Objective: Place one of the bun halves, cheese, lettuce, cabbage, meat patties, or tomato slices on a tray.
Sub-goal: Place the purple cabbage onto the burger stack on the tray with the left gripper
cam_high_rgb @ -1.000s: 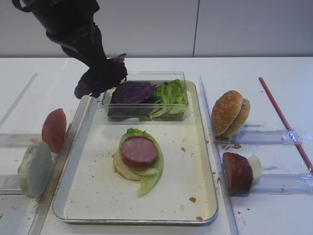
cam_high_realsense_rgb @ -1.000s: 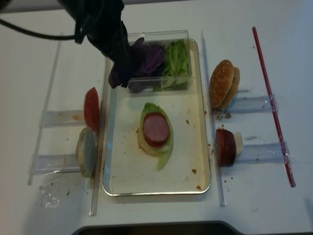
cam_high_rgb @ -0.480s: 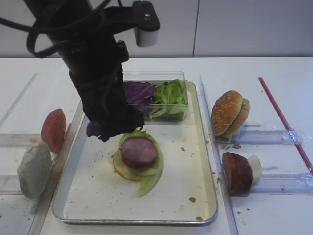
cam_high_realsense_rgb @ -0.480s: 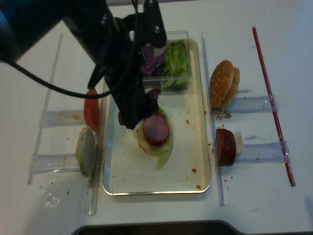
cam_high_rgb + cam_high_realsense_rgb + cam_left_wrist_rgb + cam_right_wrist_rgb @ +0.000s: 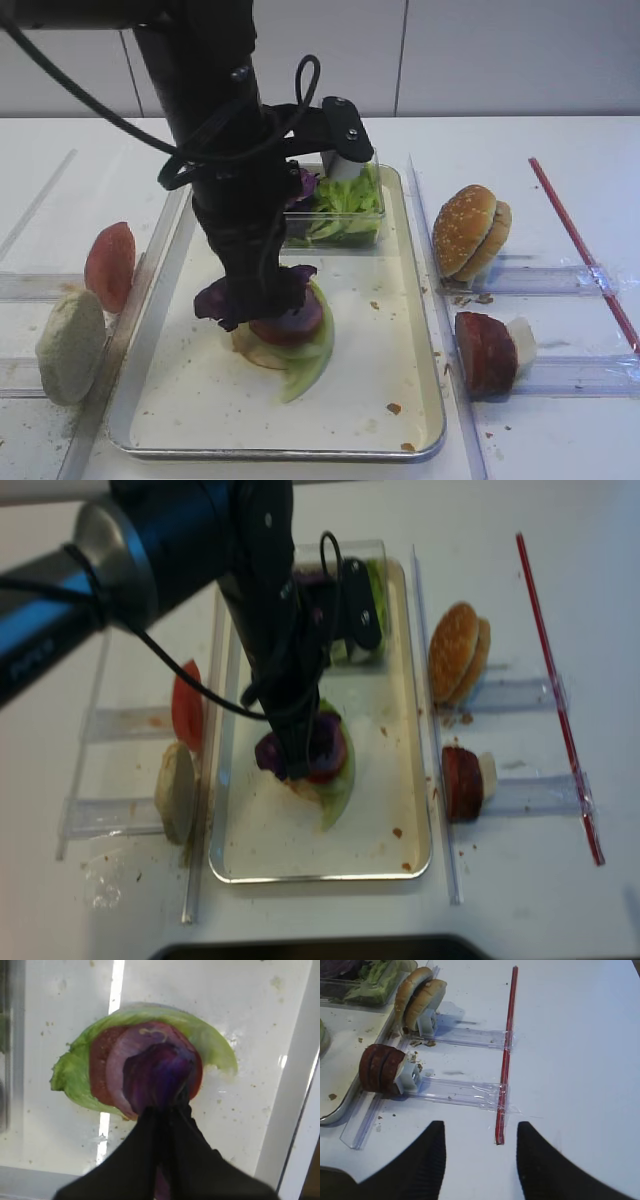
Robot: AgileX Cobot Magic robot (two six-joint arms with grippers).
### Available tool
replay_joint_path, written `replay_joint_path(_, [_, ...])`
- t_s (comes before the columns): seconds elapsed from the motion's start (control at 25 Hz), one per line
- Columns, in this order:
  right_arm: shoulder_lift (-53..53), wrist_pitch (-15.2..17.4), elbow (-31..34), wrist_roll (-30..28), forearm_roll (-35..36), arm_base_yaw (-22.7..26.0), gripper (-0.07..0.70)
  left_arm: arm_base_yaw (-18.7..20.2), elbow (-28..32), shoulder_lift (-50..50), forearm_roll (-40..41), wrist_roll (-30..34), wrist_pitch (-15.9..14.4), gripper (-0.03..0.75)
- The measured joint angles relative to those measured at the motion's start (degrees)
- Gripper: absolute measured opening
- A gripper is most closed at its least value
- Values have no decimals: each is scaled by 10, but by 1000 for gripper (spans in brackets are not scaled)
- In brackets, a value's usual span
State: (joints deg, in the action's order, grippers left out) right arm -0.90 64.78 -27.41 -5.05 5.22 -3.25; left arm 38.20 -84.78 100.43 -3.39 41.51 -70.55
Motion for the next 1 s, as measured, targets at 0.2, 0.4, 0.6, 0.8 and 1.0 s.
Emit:
replay_joint_path(0.2, [0,0,0,0,0,0,344,3,-24,11,0,20,1,-5])
replay_joint_path(0.4, [0,0,0,0,0,0,344,4,-28,11,-8,30,1,-5])
replay_joint_path(0.6, [0,0,0,0,0,0,344,4,-28,11,-33,-4,27,-6])
replay_joint_path(0.8, [0,0,0,0,0,0,343,4,-28,11,-33,-29,35,-6])
replay_joint_path(1.0, [0,0,0,0,0,0,343,4,-30,29,-19,-35,22,-6])
